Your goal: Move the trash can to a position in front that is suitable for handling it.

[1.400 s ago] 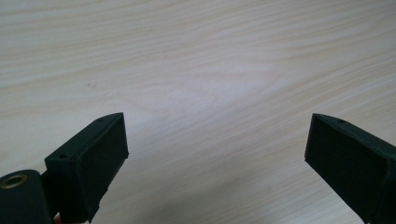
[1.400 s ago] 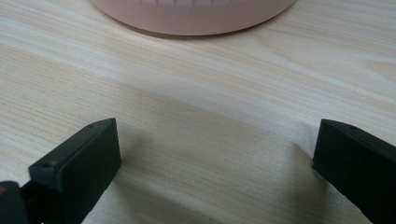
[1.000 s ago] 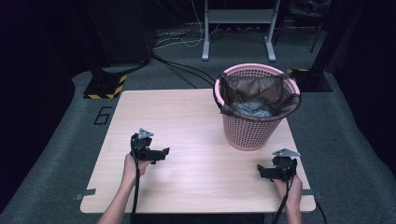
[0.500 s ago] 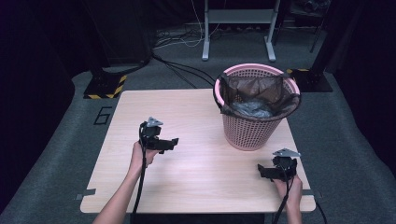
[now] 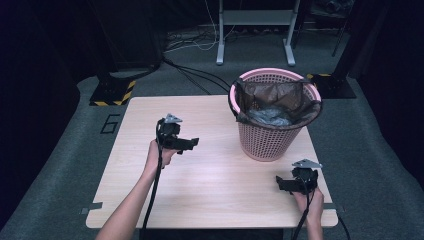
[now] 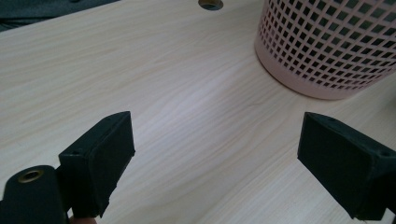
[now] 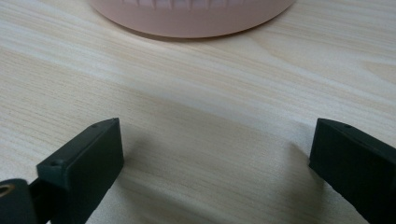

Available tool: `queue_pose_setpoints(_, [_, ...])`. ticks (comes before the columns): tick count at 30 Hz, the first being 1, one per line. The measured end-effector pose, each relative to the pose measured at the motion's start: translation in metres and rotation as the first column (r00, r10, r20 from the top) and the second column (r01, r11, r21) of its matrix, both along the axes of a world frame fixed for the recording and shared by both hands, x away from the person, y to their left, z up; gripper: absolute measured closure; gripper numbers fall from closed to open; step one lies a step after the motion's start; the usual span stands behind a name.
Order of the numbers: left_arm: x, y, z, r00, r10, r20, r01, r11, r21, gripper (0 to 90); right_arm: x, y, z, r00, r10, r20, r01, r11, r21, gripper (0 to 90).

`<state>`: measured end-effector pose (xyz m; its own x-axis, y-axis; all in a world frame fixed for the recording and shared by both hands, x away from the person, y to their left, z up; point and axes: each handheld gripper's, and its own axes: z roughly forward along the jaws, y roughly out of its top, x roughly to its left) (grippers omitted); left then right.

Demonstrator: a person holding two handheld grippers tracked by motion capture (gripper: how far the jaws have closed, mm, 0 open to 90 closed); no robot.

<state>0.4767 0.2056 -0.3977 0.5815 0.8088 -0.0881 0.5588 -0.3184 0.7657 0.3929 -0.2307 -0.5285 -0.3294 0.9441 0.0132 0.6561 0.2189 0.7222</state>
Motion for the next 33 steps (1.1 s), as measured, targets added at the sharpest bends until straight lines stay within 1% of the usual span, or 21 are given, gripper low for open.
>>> queue_pose_setpoints(2, [0.004,-0.004,0.007,0.9999,-0.011,0.001,0.011,0.9999,0.004,11.0,0.0,0.0,0.0,1.0,0.0,0.001,0.0,1.0,0.0,2.0])
queue_pose_setpoints(5, [0.007,-0.008,0.011,0.9999,-0.016,0.001,0.016,0.9999,-0.003,11.1,0.0,0.0,0.0,1.0,-0.001,0.001,0.001,1.0,0.001,2.2])
queue_pose_setpoints(6, [0.009,-0.011,0.016,0.9998,-0.021,0.006,0.021,0.9998,-0.003,11.2,0.0,0.0,0.0,1.0,-0.001,0.001,0.001,1.0,0.001,2.3])
queue_pose_setpoints(7, [0.009,-0.011,0.016,0.9998,-0.021,0.006,0.021,0.9998,-0.003,11.1,0.0,0.0,0.0,1.0,-0.002,0.001,0.002,1.0,0.001,2.4])
queue_pose_setpoints(9, [0.013,-0.015,0.023,0.9994,-0.033,0.006,0.033,0.9994,-0.004,11.2,0.0,0.0,0.0,1.0,-0.003,0.001,0.003,1.0,0.002,2.4])
queue_pose_setpoints(13, [0.017,-0.021,0.035,0.9992,-0.034,0.021,0.034,0.9994,-0.003,11.0,0.0,0.0,0.0,1.0,-0.003,0.001,0.003,1.0,0.002,2.5])
queue_pose_setpoints(17, [0.022,-0.026,0.046,0.9991,-0.036,0.024,0.036,0.9994,-0.002,9.4,0.0,0.0,0.0,1.0,-0.004,0.001,0.004,1.0,0.002,2.6])
queue_pose_setpoints(18, [0.023,-0.027,0.05,0.9988,-0.044,0.024,0.043,0.9991,0.002,9.1,0.0,0.0,0.0,1.0,-0.004,0.001,0.004,1.0,0.002,2.6])
queue_pose_setpoints(19, [0.025,-0.029,0.052,0.9987,-0.043,0.027,0.043,0.999,-0.005,9.0,0.0,0.0,0.0,1.0,-0.004,0.002,0.004,1.0,0.002,2.6])
queue_pose_setpoints(21, [0.027,-0.032,0.059,0.9984,-0.047,0.033,0.047,0.9989,-0.002,8.9,0.0,0.0,0.0,1.0,-0.004,0.002,0.004,1.0,0.002,2.6])
queue_pose_setpoints(29, [0.038,-0.045,0.084,0.997,-0.056,0.053,0.058,0.9981,-0.022,8.7,0.0,0.0,0.0,1.0,-0.004,0.002,0.004,1.0,0.002,2.7])
queue_pose_setpoints(33, [0.045,-0.053,0.097,0.9961,-0.062,0.063,0.063,0.9978,-0.021,8.6,0.0,0.0,0.0,1.0,-0.004,0.002,0.004,1.0,0.001,2.7])
